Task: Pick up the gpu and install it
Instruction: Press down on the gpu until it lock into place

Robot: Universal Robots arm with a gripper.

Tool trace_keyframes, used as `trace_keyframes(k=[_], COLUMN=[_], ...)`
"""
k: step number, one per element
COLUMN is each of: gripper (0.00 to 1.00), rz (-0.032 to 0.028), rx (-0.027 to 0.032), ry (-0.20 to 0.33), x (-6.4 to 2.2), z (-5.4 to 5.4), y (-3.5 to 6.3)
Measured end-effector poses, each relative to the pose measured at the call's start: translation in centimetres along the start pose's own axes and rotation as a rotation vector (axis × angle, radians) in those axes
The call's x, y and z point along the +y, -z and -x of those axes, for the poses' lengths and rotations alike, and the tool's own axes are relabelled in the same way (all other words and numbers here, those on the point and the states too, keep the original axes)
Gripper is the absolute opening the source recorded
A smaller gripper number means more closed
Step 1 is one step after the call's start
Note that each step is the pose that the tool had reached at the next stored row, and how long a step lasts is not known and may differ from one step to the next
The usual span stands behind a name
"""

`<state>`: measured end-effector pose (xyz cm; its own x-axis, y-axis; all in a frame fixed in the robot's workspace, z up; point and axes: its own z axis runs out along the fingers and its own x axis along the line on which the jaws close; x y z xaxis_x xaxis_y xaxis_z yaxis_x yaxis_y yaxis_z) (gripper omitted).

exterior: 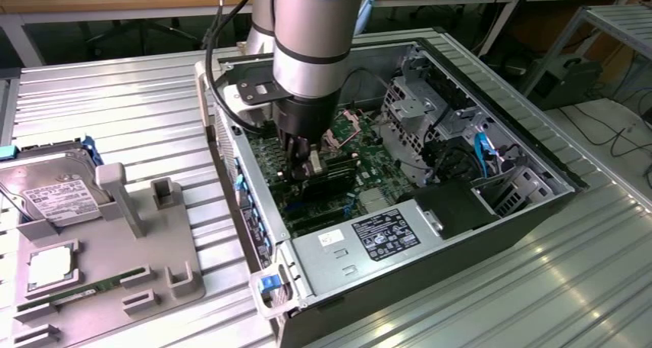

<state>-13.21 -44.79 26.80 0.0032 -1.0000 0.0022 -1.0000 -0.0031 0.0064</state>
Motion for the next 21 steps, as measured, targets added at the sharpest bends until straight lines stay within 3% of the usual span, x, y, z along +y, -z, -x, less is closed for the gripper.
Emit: trace_keyframes(k=[4, 9, 21], gripper=[0.11, 0.11, 0.11], rz=[-0.0016, -0.0004, -0.0004], rx=[-0.0035, -0.0017, -0.0016], ry=[0.0, 0.0, 0.0], x=[-0.01, -0.08, -2.59], z=[0.0, 0.0, 0.0], y=[0.44, 0.94, 0.96])
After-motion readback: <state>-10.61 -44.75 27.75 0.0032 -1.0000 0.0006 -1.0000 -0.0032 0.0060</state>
